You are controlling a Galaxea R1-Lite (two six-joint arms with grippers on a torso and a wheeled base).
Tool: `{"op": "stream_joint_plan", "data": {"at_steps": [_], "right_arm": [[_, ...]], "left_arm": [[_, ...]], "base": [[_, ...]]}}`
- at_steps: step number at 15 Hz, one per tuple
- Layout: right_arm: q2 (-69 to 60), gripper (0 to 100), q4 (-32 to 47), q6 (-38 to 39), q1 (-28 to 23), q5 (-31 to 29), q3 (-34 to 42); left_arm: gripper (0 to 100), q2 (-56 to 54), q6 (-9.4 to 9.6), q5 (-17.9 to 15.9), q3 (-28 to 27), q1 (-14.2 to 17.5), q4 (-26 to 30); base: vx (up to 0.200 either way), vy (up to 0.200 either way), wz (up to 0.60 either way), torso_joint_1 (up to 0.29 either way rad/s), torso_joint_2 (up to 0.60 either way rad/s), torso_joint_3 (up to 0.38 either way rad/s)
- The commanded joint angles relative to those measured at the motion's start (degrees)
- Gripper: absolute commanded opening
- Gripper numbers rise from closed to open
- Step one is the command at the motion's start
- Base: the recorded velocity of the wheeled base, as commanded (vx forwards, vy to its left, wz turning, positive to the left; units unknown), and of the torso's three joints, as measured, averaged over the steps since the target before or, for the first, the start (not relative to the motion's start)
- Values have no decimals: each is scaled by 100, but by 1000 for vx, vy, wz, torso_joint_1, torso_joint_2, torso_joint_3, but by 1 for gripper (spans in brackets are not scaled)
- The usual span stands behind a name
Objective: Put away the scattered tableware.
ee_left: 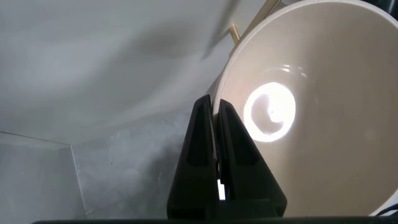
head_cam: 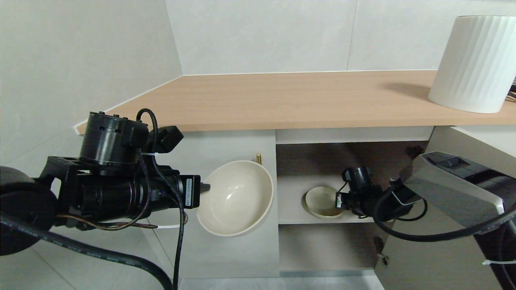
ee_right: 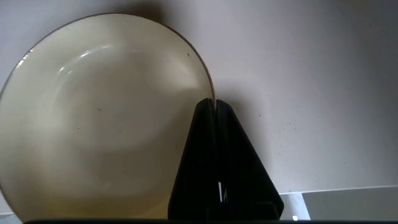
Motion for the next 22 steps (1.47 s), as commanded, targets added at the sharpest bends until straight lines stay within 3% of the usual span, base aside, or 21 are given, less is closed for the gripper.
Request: {"op": "stream_joint_plan", "data": {"at_steps": [1,18,19,22], "right_arm": [[3,0,1,1,-37,-21,-32],[30,0,1,19,-81,-171,-172],[30,100,1,19,-81,-171,-172],[3,100,1,27,-81,-171,-164]], "left_arm": [[0,14,-1,-4,0,-1,-2],[0,6,-1,5,0,-9,-2],[0,6,-1,5,0,-9,-2],[0,6,-1,-4,0,-9,-2]], "base": [[0,0,0,0,0,0],[0,0,0,0,0,0],[0,0,0,0,0,0],[0,0,0,0,0,0]]}}
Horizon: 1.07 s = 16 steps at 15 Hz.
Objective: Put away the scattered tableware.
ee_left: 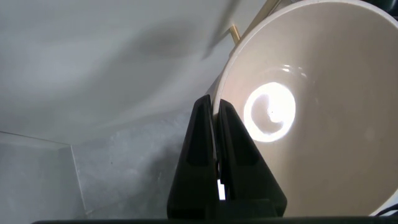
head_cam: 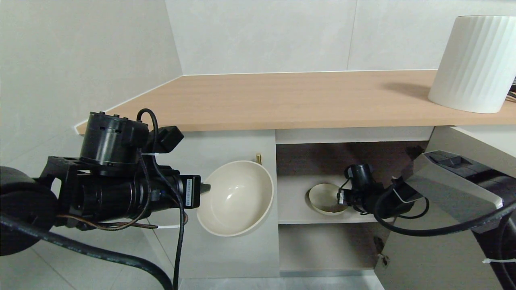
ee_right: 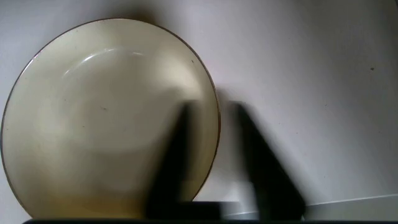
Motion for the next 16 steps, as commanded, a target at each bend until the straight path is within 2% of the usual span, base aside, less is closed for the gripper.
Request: {"op": "stream_joint_plan", "data": {"at_steps": [1,3,5,10,11,12,14,16], "right_arm": [[-47,100,-3,3,2,4,21],[-109,100,-3,3,11,4,56],[-513,100,-3,-32,125,39,478],[-1708,100,6,-445,916,619,1752],[-2086,100,6,-577,1171,724,2086],[-2324,100,15,-638,1285,768,2218],[-2842,100,50,-656,1540,988,2517],[-3273,100,270,-682,1733,1225,2693]], "left_arm": [[0,3,-3,5,0,2,-2],[0,12,-3,-4,0,-7,-2],[0,161,-3,32,18,-104,-2],[0,785,-47,128,185,-561,7],[0,1093,-126,190,220,-657,-2],[0,1304,-197,322,229,-728,-2],[0,1735,-364,840,194,-912,-37],[0,1998,-390,1025,194,-1009,-99]], "base": [[0,0,0,0,0,0],[0,0,0,0,0,0],[0,0,0,0,0,0],[0,0,0,0,0,0],[0,0,0,0,0,0],[0,0,0,0,0,0],[0,0,0,0,0,0],[0,0,0,0,0,0]]}}
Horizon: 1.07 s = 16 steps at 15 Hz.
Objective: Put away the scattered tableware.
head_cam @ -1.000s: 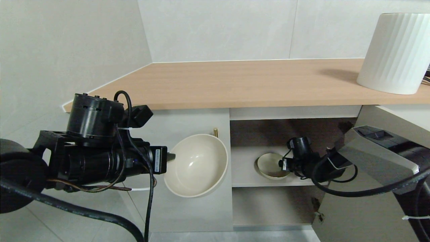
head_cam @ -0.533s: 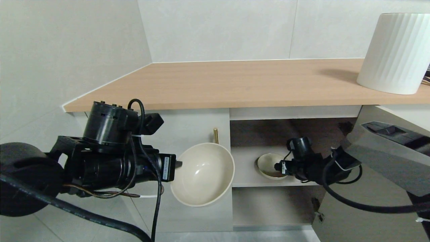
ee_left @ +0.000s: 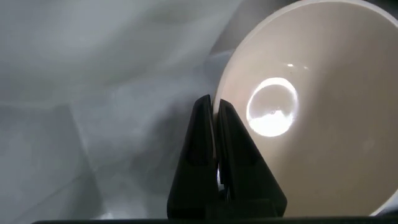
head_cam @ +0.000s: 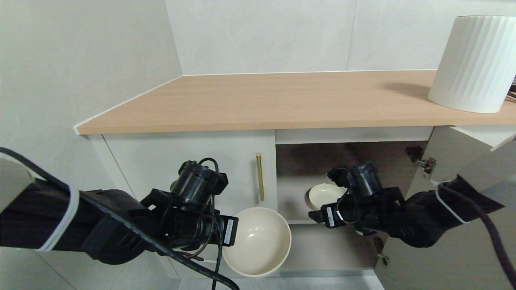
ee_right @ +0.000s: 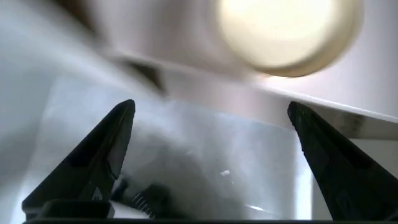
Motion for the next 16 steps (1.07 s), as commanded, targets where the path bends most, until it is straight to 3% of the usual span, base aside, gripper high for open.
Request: {"op": "stream_joint_plan", "data": {"at_steps": [1,5,10,16], "right_arm": [[-854,100,359,-17,342,323,245],[-1285,100,1124,-17,772,947,350],[-1021,100,1132,-26,1150,903,403],[-494,100,1080,53,1124,815,122]], "left_arm": [[0,527,-26,92,-7,-131,-58],[0,624,-96,92,-16,-219,-76],[0,510,-96,162,-16,-289,-85],[0,290,-96,259,1,-403,-76]], "base": [[0,0,0,0,0,0],[0,0,0,0,0,0],[0,0,0,0,0,0],[0,0,0,0,0,0]]}}
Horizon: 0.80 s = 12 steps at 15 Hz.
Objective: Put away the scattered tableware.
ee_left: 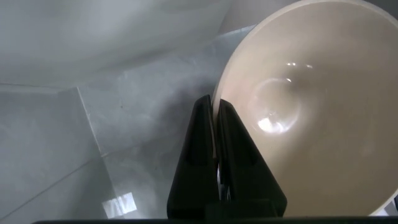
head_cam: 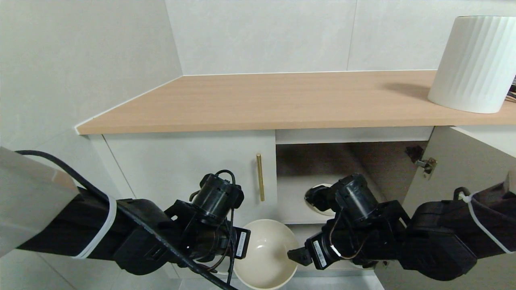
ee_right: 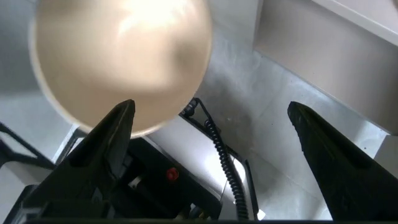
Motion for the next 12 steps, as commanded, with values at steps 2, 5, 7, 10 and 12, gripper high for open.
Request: {"op": "stream_joint_plan", "data": {"at_steps": [2,5,7,10,12], "right_arm": [[313,100,-87,36,-27,-104,-113],[541,100,-474,361,-27,-323,-201],[603,100,-483,370,-27,-394,-236],[620,100,-483,379,-36,-420,-262],[620,0,-491,388,-36,-429,-262]], "left_arm": [[0,-46,-16,-1,1,-10,-4],[0,-55,-42,-1,-7,-10,-4],[0,-55,-42,-1,-16,-10,-4],[0,-46,-42,-1,-16,-10,-4],[0,-37,-42,-1,-16,-10,-13]], "base": [[0,0,0,0,0,0],[0,0,0,0,0,0],[0,0,0,0,0,0],[0,0,0,0,0,0],[0,0,0,0,0,0]]}}
